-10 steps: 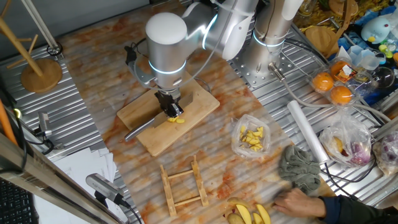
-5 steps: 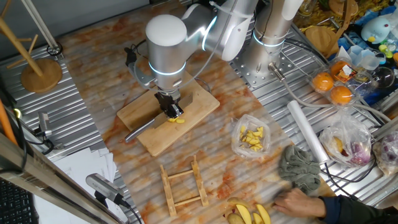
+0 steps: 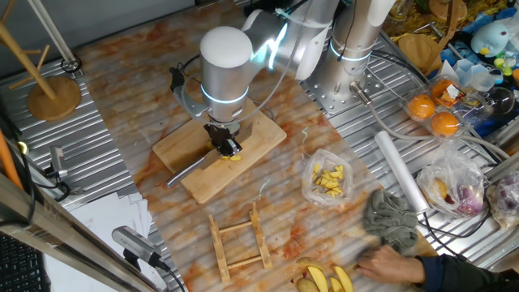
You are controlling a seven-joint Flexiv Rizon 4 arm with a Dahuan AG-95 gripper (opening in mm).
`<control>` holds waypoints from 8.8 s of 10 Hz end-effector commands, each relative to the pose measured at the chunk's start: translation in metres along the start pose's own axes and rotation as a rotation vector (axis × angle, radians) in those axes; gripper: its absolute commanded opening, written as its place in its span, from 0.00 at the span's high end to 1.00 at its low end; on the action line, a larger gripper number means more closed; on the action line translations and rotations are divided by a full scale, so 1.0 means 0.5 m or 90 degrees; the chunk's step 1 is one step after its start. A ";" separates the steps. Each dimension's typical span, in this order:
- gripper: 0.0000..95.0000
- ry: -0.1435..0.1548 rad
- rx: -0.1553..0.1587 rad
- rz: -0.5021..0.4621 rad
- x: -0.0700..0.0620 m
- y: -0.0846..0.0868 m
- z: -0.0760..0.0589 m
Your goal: Chop the potatoes
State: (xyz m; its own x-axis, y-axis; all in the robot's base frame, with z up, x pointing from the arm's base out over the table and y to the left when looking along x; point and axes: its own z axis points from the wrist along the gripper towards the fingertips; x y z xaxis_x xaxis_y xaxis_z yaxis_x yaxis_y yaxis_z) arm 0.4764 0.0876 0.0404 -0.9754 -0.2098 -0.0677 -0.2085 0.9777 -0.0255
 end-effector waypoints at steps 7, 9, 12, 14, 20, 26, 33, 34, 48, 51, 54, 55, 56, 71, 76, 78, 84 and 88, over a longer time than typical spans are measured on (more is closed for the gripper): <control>1.00 0.008 -0.028 0.016 -0.006 -0.004 -0.055; 1.00 0.006 -0.027 0.017 -0.006 -0.011 -0.052; 1.00 0.006 -0.024 0.021 -0.012 -0.014 -0.046; 1.00 0.005 -0.023 0.020 -0.013 -0.015 -0.038; 1.00 0.003 -0.019 0.016 -0.014 -0.015 -0.024; 1.00 -0.002 -0.010 0.015 -0.016 -0.015 0.001; 1.00 0.010 -0.009 0.007 -0.014 -0.014 0.033; 1.00 0.033 -0.023 0.007 -0.014 -0.014 0.030; 1.00 0.023 -0.038 0.023 -0.016 -0.018 -0.054; 1.00 0.024 -0.028 0.033 -0.014 -0.022 -0.045; 1.00 0.018 -0.022 0.053 -0.014 -0.026 -0.040; 1.00 0.018 -0.019 0.055 -0.015 -0.027 -0.041; 1.00 0.019 -0.016 0.056 -0.015 -0.028 -0.041; 1.00 0.018 -0.006 0.035 -0.005 -0.042 -0.005; 1.00 0.023 0.020 0.018 -0.001 -0.035 0.017; 1.00 0.017 0.010 0.022 -0.001 -0.041 0.005; 1.00 0.013 -0.014 0.028 -0.002 -0.045 -0.025; 1.00 0.009 -0.010 0.024 0.000 -0.044 -0.009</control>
State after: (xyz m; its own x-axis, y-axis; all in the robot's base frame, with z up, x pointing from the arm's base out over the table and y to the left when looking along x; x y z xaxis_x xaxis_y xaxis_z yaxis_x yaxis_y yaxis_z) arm 0.4806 0.0660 0.0472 -0.9836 -0.1732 -0.0502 -0.1732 0.9849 -0.0040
